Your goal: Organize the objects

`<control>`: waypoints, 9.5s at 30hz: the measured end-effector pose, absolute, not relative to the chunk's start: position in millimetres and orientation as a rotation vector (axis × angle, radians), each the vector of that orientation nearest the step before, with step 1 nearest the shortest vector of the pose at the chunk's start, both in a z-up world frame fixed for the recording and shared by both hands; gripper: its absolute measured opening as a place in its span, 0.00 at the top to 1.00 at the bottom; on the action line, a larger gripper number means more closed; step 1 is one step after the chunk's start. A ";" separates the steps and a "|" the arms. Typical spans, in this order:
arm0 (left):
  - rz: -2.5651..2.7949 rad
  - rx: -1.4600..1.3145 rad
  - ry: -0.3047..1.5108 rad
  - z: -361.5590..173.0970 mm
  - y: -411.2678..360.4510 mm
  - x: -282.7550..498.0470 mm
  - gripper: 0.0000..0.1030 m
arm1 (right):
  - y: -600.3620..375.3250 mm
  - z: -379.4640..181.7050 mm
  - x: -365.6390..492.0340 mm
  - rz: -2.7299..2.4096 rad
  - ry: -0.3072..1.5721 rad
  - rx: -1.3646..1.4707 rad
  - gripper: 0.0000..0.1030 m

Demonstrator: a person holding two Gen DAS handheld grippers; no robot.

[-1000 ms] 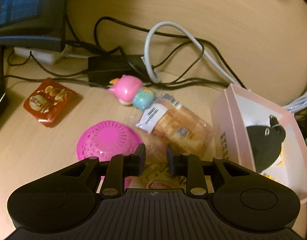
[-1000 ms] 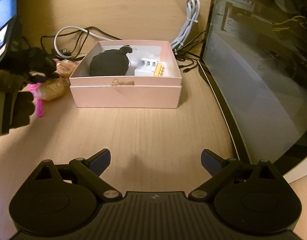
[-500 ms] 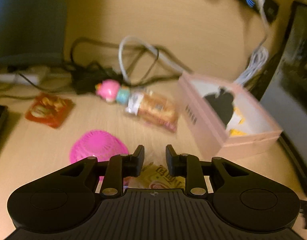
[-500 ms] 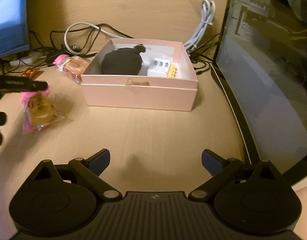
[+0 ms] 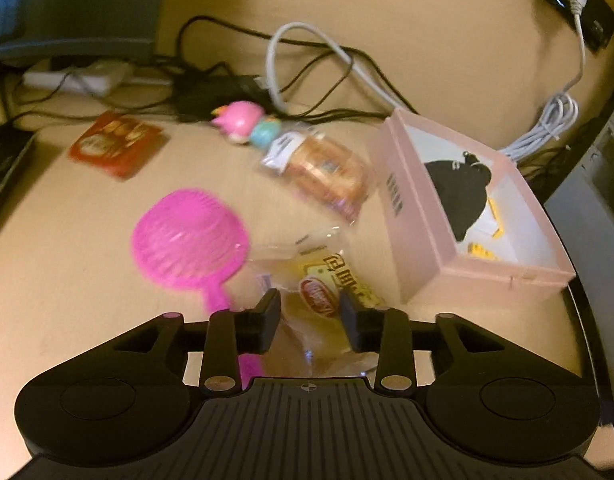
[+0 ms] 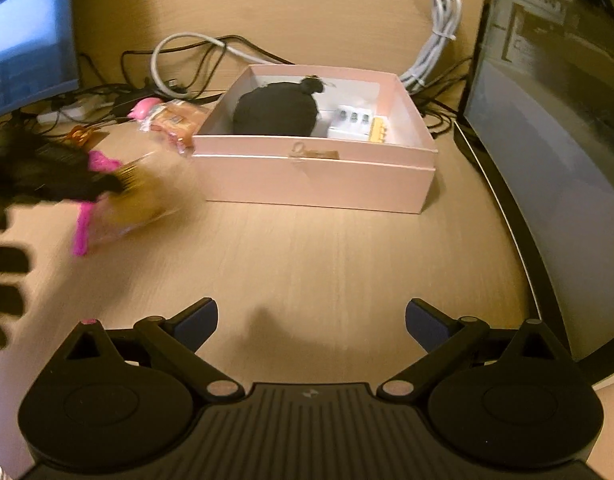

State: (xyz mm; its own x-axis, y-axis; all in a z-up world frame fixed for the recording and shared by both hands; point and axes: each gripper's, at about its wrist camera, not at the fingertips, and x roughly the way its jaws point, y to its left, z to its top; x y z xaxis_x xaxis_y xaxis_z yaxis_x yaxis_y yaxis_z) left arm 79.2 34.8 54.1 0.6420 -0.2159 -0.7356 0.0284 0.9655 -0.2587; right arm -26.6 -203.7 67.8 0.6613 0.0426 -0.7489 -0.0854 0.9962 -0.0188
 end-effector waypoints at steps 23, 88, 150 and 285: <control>-0.223 -0.224 0.871 56.7 20.0 106.9 0.51 | -218.1 63.4 -39.0 0.074 0.860 -0.053 0.00; -0.351 -0.310 0.987 66.7 151.9 -20.3 0.52 | -82.1 122.5 -5.7 0.247 0.745 -0.175 0.24; -0.182 -0.344 0.787 89.2 108.7 -7.4 0.55 | -201.2 87.9 132.0 0.129 0.777 -0.023 0.55; -0.095 -0.089 0.839 41.1 88.5 10.5 0.83 | -204.0 60.9 -24.4 0.095 0.759 -0.321 0.02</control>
State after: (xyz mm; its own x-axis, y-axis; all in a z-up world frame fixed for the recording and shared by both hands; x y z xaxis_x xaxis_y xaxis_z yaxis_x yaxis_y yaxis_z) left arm 10.5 88.5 41.1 0.6641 -0.1193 -0.7380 0.0489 0.9920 -0.1164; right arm -24.4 -204.0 60.9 0.7241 -0.0309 -0.6890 -0.1992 0.9470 -0.2519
